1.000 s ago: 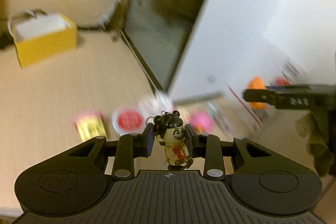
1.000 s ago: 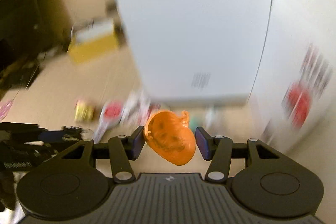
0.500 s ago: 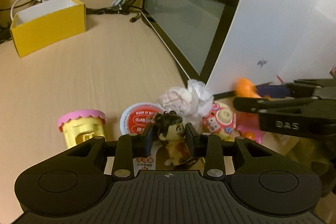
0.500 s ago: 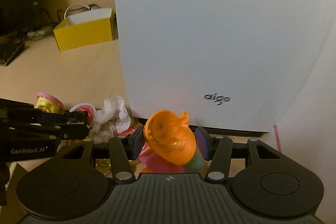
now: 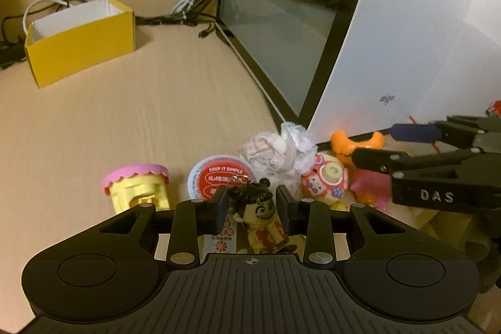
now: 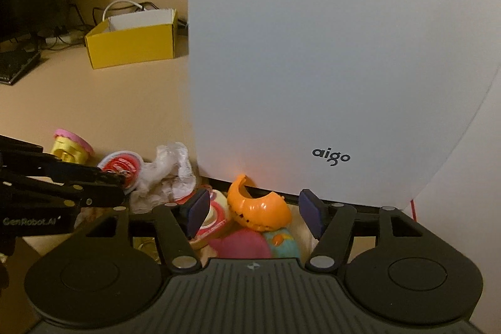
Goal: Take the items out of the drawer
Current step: 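Carry both items onto the desktop and open both tools, then move both tools into the drawer and grasp the biscuit stick tray with the right tool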
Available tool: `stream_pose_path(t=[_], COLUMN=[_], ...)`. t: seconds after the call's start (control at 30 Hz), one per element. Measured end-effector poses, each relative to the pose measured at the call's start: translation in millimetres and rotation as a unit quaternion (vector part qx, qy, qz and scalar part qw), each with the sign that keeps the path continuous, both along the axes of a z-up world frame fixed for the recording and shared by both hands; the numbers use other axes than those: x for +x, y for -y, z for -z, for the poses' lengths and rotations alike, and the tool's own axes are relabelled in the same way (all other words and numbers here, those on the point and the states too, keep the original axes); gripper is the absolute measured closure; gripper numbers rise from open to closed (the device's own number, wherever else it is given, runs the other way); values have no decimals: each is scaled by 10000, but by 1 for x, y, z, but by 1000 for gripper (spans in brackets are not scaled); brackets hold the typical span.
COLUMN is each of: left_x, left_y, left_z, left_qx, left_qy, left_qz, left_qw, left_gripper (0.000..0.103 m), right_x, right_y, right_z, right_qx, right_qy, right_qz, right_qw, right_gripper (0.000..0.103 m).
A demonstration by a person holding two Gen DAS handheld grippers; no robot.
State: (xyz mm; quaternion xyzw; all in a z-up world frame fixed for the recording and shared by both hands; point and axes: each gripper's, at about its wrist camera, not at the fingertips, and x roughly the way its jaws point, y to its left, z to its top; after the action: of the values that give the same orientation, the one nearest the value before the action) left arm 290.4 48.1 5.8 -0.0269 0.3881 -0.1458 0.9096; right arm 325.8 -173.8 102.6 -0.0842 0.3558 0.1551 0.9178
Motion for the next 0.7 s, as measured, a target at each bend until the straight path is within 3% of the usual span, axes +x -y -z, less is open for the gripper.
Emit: stream_pose_path(t=[0.23,0.4,0.53,0.7], left_x=[-27,-62,-86,-102], left_y=[-7,-3,18,25], left_z=[-24,-29,-1,44], left_qx=[-93,-235,-256,-249], left_qy=[258,317,-172,-923], left_qz=[78,546,1403,1622], left_qw=[9996,9977,9896,9821], left_gripper=[66,67,66,67], right_x=[-40,-71,-87,-108], right_y=[9,13,15,24], right_z=[-16,-6,19,65], right_qx=[58,-26,-46,-182], right_qy=[-22,-614,-1328,-2429], right_qz=[69,-121,-122,-159], right_qw=[10000,9980,9911,9697], right_gripper=[33,31,31,31])
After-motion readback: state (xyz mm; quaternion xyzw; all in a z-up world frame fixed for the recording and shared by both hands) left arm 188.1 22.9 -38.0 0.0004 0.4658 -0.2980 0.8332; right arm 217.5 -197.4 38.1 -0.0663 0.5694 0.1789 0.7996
